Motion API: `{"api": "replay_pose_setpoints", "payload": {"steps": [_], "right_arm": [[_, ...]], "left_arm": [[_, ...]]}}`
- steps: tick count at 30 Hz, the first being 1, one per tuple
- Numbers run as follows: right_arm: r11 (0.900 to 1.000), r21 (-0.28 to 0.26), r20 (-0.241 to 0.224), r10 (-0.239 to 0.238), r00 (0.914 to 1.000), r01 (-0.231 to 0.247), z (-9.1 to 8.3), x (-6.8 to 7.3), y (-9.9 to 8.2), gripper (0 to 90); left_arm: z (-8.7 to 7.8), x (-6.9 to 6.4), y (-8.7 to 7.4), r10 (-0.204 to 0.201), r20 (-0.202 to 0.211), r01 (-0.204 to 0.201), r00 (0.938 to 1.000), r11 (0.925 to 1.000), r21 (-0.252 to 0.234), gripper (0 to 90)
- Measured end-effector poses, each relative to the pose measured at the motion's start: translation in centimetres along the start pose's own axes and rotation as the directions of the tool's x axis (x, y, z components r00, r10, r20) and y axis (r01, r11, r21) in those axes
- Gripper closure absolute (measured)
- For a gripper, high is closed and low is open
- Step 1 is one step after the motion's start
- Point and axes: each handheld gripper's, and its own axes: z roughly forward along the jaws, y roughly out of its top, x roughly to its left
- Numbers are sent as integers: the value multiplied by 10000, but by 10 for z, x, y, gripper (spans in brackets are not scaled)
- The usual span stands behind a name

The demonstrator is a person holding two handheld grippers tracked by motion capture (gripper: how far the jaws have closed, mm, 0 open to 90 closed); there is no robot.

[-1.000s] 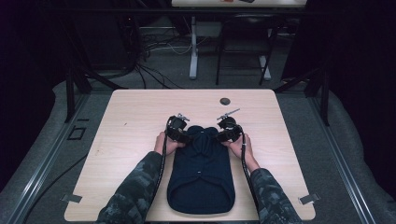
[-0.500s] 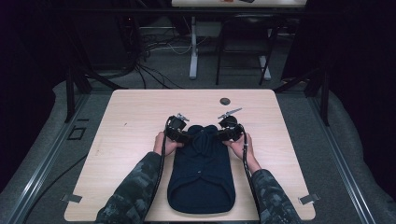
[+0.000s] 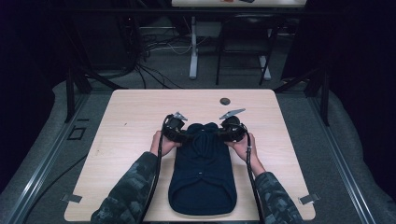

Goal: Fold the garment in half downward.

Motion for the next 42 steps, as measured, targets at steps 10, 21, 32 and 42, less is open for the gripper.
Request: {"api": "replay_pose_setpoints", "payload": {"steps": [10,21,32,42], "right_arm": [[9985,-369,-170,-407,9990,401,-16,5,-1,711],[9985,-461,-642,-312,9974,283,-34,1,-5,694],[9970,-351,-680,-711,9951,688,-42,4,-6,728],[9815,-1059,-346,-1643,9858,1598,-50,21,-9,757]], "left_arm": [[-16,-8,2,644,238,-640,9976,9978,-176,677],[-30,-23,5,1696,-69,-1696,9855,9822,-803,697],[-36,-33,6,2008,-223,-2019,9794,9768,-720,697],[-37,-27,4,1543,365,-1534,9874,9878,-270,667]]}}
